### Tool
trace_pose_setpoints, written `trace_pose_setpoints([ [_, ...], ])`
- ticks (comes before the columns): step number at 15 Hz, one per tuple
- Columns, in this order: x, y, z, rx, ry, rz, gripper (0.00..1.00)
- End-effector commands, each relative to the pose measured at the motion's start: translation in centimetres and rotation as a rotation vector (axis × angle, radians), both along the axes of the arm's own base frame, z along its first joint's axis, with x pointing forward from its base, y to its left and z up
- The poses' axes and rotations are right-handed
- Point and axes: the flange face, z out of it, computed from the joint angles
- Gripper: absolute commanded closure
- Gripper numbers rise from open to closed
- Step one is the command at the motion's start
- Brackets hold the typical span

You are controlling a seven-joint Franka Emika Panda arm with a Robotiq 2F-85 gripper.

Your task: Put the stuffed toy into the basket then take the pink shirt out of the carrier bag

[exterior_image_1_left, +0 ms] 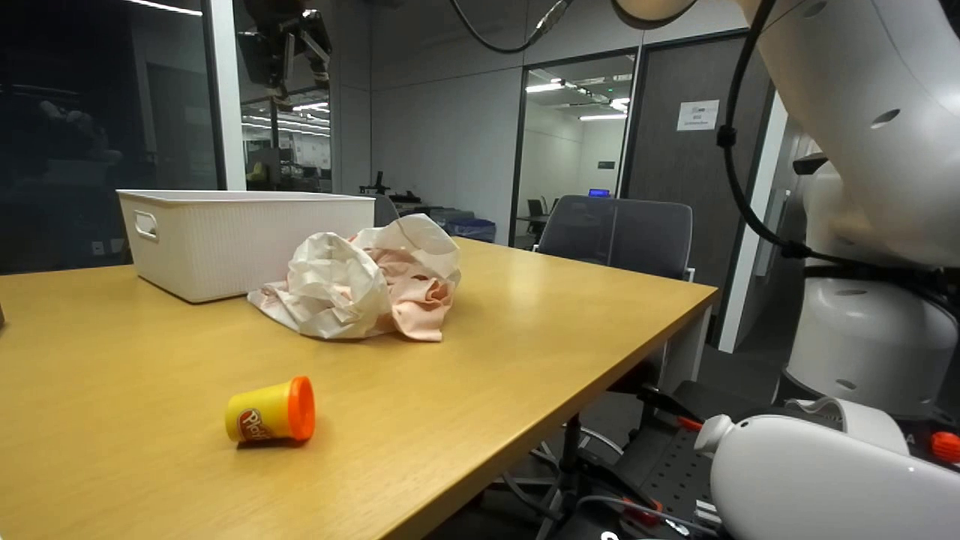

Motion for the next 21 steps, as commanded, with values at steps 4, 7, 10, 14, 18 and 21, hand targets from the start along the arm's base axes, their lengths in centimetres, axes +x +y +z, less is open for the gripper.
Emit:
trace_pose_setpoints([
  [4, -5.4, -2.0, -6.8, 0.187, 0.246, -0.179, 0.0],
  [7, -6.2, -3.6, -10.7, 0.217, 0.237, -0.281, 0.0],
  [10, -6.5, -6.7, -13.8, 0.234, 0.186, -0.367, 0.0],
  [14, -8.1, -11.5, -18.2, 0.286, 0.167, -0.485, 0.0],
  [18, -10.0, -15.5, -21.1, 0.413, 0.196, -0.581, 0.0],
  [21, -10.7, -17.0, -21.8, 0.467, 0.187, -0.619, 0.0],
])
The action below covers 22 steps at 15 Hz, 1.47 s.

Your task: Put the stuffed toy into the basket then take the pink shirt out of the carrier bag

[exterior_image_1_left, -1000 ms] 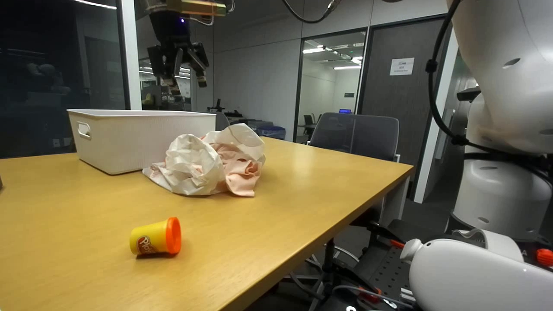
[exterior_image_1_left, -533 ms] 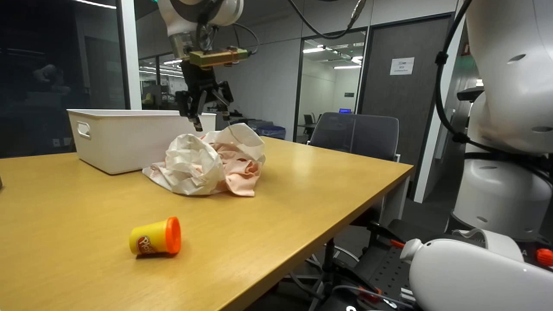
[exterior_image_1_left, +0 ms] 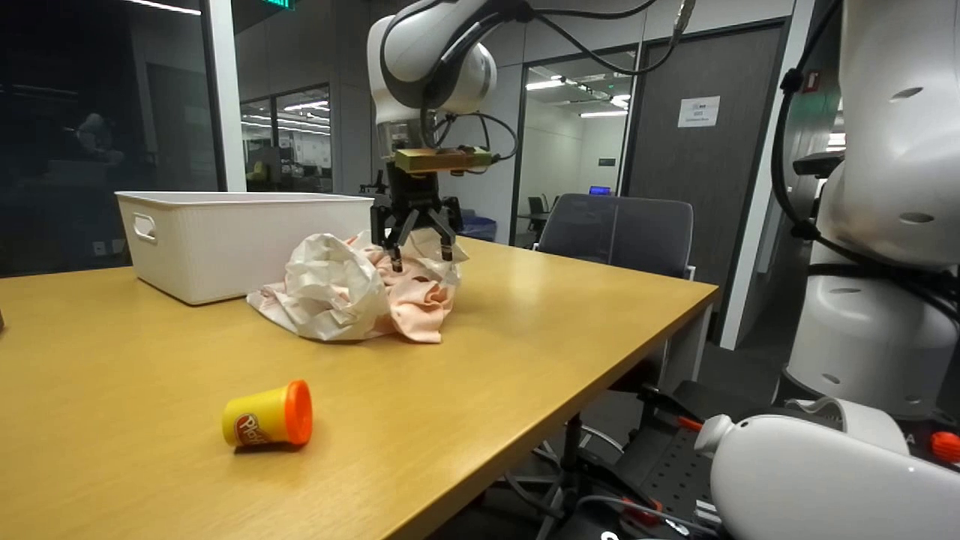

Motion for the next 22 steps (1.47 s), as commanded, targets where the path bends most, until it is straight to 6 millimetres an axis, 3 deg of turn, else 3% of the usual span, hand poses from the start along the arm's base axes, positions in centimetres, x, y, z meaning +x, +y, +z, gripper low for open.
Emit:
trace_pose_setpoints([
  [1, -1.6, -1.3, 1.2, 0.071, -0.064, -0.037, 0.0],
  [7, -0.6, 0.8, 1.7, 0.089, -0.126, 0.008, 0.0],
  [19, 2.6, 1.2, -2.8, 0.086, -0.023, -0.022, 0.0],
  [20, 2.8, 1.3, -3.0, 0.093, -0.021, -0.019, 0.25],
  [22, 3.2, 1.3, -3.1, 0.097, -0.018, -0.022, 0.34],
])
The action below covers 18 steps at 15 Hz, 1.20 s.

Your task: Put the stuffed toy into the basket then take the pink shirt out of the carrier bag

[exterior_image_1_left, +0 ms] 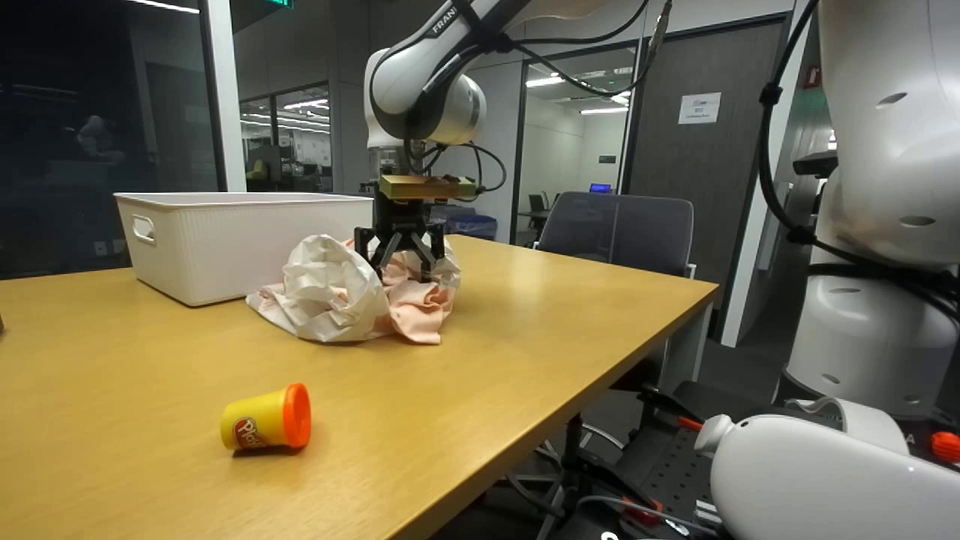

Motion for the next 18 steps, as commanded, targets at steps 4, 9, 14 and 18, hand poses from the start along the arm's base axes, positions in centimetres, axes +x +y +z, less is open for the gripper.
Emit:
trace_pose_setpoints([
  [4, 1.5, 0.0, 0.6, 0.015, 0.012, -0.017, 0.66],
  [9, 1.7, -0.1, 0.9, 0.008, 0.017, -0.025, 0.99],
  [14, 1.2, 0.7, 2.9, 0.006, 0.031, 0.003, 0.97],
  [18, 0.7, 2.4, 8.4, -0.001, -0.045, 0.095, 0.97],
])
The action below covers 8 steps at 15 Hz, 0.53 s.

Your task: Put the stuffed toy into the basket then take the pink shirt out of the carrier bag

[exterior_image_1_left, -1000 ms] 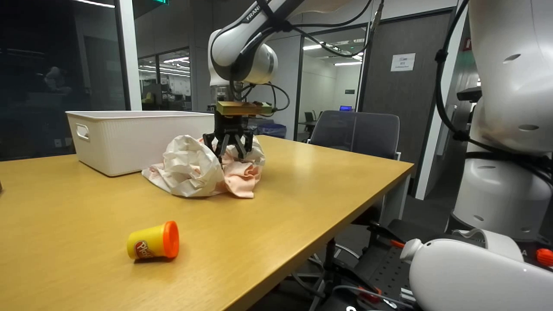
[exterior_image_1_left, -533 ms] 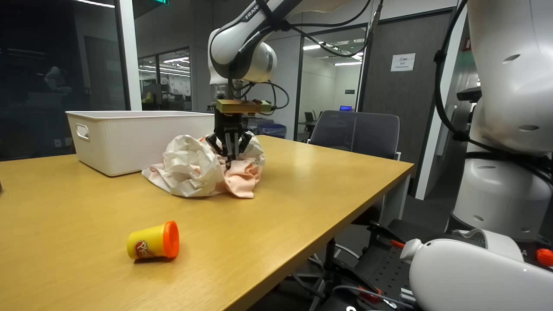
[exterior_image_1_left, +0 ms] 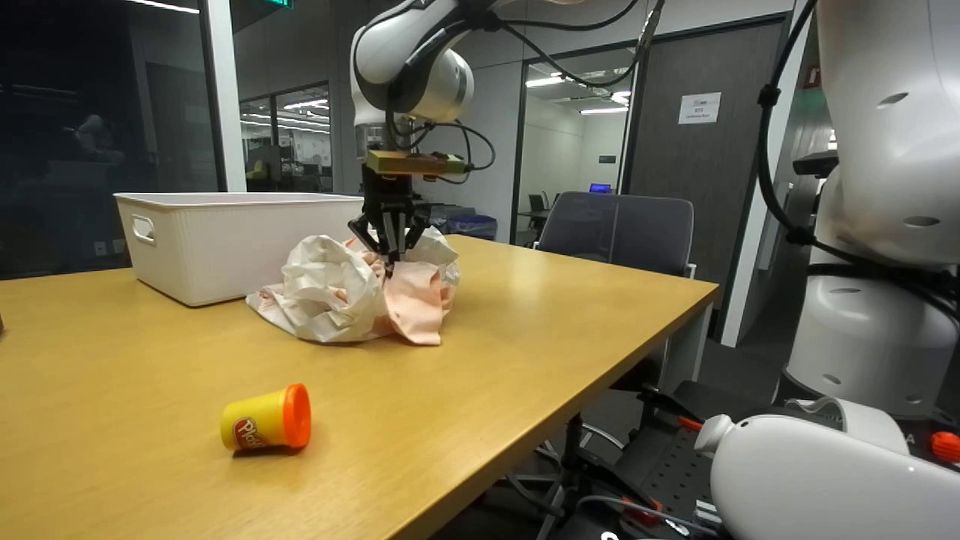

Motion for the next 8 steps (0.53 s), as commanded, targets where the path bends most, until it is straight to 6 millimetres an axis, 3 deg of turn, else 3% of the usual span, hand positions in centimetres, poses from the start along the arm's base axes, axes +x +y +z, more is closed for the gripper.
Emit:
trace_pose_setpoints([
  [1, -0.8, 1.5, 7.2, -0.006, -0.088, 0.084, 0.96],
  [6, -2.3, 1.6, 19.6, -0.092, -0.352, 0.145, 0.98],
  [8, -4.1, 1.4, 24.6, -0.126, -0.469, 0.139, 0.97],
])
